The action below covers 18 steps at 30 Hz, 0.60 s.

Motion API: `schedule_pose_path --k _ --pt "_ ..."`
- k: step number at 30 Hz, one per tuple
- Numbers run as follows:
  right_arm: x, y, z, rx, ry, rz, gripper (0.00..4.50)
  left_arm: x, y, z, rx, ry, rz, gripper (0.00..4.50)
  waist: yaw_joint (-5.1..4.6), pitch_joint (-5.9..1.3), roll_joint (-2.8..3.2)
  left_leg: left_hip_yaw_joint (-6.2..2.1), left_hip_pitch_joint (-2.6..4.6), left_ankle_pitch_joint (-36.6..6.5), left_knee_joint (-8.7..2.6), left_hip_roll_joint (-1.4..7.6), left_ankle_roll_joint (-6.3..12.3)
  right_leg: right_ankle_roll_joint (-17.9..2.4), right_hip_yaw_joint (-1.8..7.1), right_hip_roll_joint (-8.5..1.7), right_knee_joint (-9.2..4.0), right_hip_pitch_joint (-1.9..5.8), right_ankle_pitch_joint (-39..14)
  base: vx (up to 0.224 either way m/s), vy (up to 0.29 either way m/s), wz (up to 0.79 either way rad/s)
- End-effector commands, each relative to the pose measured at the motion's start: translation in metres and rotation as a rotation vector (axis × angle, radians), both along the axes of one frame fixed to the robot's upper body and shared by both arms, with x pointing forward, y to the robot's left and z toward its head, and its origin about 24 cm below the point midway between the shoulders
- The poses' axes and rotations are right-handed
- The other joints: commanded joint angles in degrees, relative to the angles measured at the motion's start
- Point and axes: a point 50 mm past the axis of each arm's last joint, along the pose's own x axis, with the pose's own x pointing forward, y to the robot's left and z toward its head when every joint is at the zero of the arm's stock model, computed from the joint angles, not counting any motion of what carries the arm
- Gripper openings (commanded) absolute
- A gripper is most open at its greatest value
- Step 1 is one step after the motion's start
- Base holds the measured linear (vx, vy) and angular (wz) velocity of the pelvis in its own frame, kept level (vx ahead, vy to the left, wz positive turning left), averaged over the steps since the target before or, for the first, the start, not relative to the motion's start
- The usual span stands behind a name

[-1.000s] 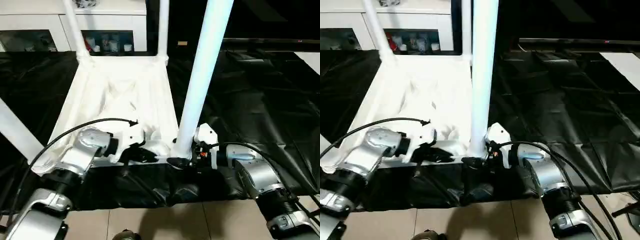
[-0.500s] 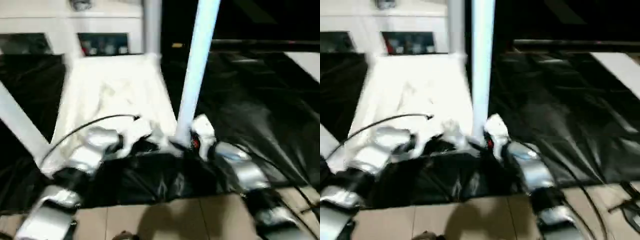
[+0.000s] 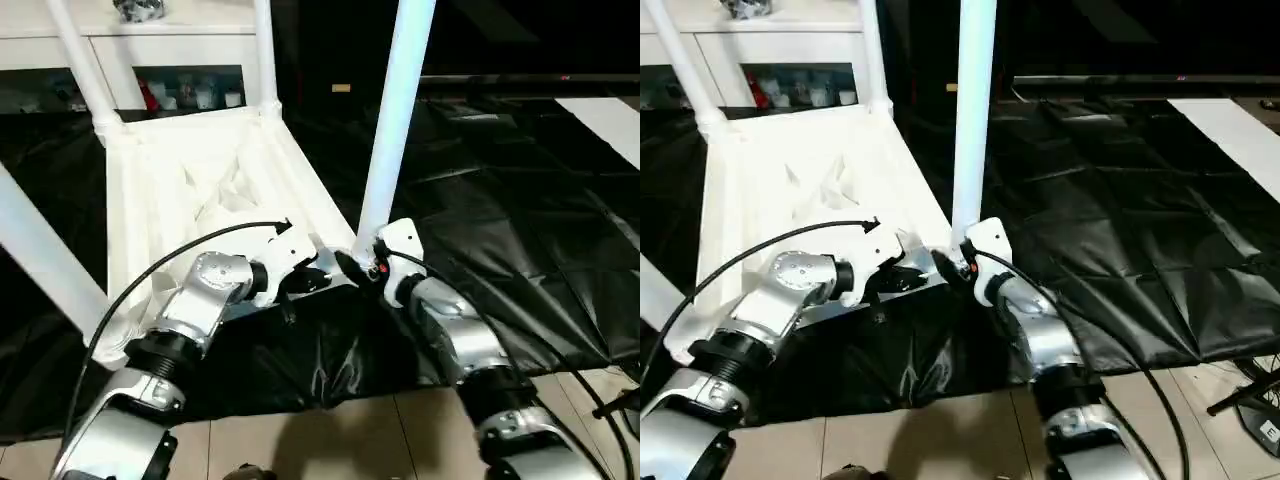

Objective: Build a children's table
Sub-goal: Rotate leg to tighten

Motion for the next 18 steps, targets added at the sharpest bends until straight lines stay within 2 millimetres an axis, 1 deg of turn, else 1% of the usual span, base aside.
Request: schedule_pose_path --k 1,2,3,4,5,6,7,8,9,10,11,12,13,14,16,18 --pt "-0.026 0.041 -0.006 -0.013 0.028 0.357 3.82 -0.007 -0.023 0.008 -0.052 -0.044 -0.149 0.00 0.23 -3.45 0.23 -3.49 1.74 -14.36 -4.91 6.37 -1.06 -14.12 3.60 -5.32 -3.80 1.39 -4.55 0.000 0.000 0.00" --pt "-0.027 0.038 -0.006 -0.012 0.029 0.376 3.82 -0.008 -0.021 0.008 -0.050 -0.041 -0.165 0.00 0.28 -3.61 0.08 -3.54 1.31 -11.97 -4.71 6.37 0.28 -14.63 3.49 -5.44 -3.42 1.93 -1.66 0.000 0.000 0.00" --pt "-0.027 0.036 -0.005 -0.011 0.031 0.386 3.82 -0.009 -0.020 0.008 -0.048 -0.038 -0.174 0.00 0.33 -3.65 0.08 -3.45 1.41 -11.08 -4.61 6.37 0.87 -15.07 3.47 -5.44 -3.30 1.85 -0.37 0.000 0.000 0.00" --pt "-0.029 0.028 -0.004 -0.001 0.042 0.424 3.82 -0.011 -0.015 0.007 -0.039 -0.021 -0.204 0.00 0.43 -3.67 0.00 -3.36 1.42 -9.72 -4.38 6.30 2.07 -15.84 3.38 -5.38 -3.13 1.94 1.46 0.000 0.000 0.00" --pt "-0.030 0.023 -0.003 0.000 0.045 0.444 3.82 -0.012 -0.012 0.007 -0.039 -0.013 -0.225 0.00 0.67 -3.68 0.12 -3.25 1.38 -8.82 -4.21 6.38 3.04 -16.37 3.29 -5.40 -3.03 2.04 2.28 0.000 0.000 0.00" --pt "-0.030 0.017 -0.001 0.000 0.050 0.467 3.82 -0.013 -0.009 0.007 -0.042 -0.002 -0.236 0.00 0.77 -3.65 0.18 -3.18 1.37 -8.63 -4.19 6.48 3.25 -16.49 3.21 -5.30 -2.95 2.01 2.21 0.000 0.000 0.00" --pt "-0.031 0.016 -0.001 -0.001 0.051 0.472 3.82 -0.013 -0.009 0.007 -0.043 0.000 -0.240 0.00 0.96 -3.57 0.33 -3.12 1.48 -9.25 -4.29 6.61 3.21 -16.72 3.10 -5.13 -3.01 1.93 0.82 0.000 0.000 0.00" --pt "-0.032 0.008 0.001 -0.007 0.055 0.508 3.82 -0.015 -0.004 0.008 -0.048 0.021 -0.267 0.00 1.23 -3.49 0.30 -3.08 1.58 -10.61 -4.39 6.72 2.68 -16.71 3.06 -5.07 -3.14 1.86 -1.50 0.000 0.000 0.00" --pt "-0.032 0.005 0.002 -0.011 0.056 0.521 3.82 -0.016 -0.002 0.008 -0.047 0.032 -0.276 0.00 1.47 -3.46 0.32 -3.06 1.67 -11.27 -4.43 6.79 2.28 -16.58 3.09 -5.10 -3.23 1.78 -2.69 0.000 0.000 0.00" --pt "-0.033 0.001 0.003 -0.016 0.062 0.541 3.82 -0.017 0.000 0.008 -0.042 0.038 -0.290 0.00 1.78 -3.35 0.42 -3.06 1.83 -12.76 -4.58 6.88 1.33 -16.45 3.17 -5.20 -3.46 1.63 -5.05 0.000 0.000 0.00" --pt "-0.035 -0.005 0.004 -0.026 0.073 0.574 3.82 -0.018 0.005 0.007 -0.038 0.057 -0.308 0.00 2.06 -3.29 0.49 -3.04 2.16 -14.23 -4.76 7.01 0.21 -16.19 3.21 -5.11 -3.60 1.32 -6.76 0.000 0.000 0.00" --pt "-0.035 -0.006 0.004 -0.027 0.074 0.578 3.82 -0.018 0.005 0.007 -0.037 0.059 -0.310 0.00 2.14 -3.22 0.48 -3.04 2.24 -14.96 -4.84 7.02 -0.28 -16.02 3.23 -5.06 -3.67 1.26 -7.49 0.000 0.000 0.00" --pt "-0.036 -0.009 0.005 -0.034 0.083 0.599 3.61 -0.019 0.009 0.007 -0.029 0.067 -0.321 0.00 2.32 -3.20 0.44 -3.02 2.31 -15.91 -4.96 7.03 -1.07 -15.69 3.29 -5.06 -3.66 1.17 -8.38 0.000 0.000 0.00" --pt "-0.037 -0.012 0.006 -0.039 0.089 0.612 3.52 -0.020 0.011 0.007 -0.021 0.073 -0.330 0.00 2.43 -3.19 0.33 -3.11 2.25 -16.55 -5.06 7.02 -1.65 -15.46 3.33 -5.20 -3.70 1.22 -9.06 0.000 0.000 0.00" --pt "-0.037 -0.013 0.006 -0.041 0.093 0.615 3.48 -0.020 0.012 0.007 -0.019 0.075 -0.332 0.00 2.49 -3.19 0.30 -3.14 2.22 -16.74 -5.10 7.00 -2.22 -15.19 3.40 -5.37 -3.73 1.18 -9.61 0.000 0.000 0.00" --pt "-0.038 -0.015 0.006 -0.049 0.102 0.629 3.24 -0.019 0.014 0.007 -0.016 0.078 -0.333 0.00 2.56 -3.22 0.19 -3.15 2.16 -16.20 -5.04 6.94 -2.34 -15.16 3.47 -5.49 -3.74 1.22 -9.30 0.000 0.000 0.00"
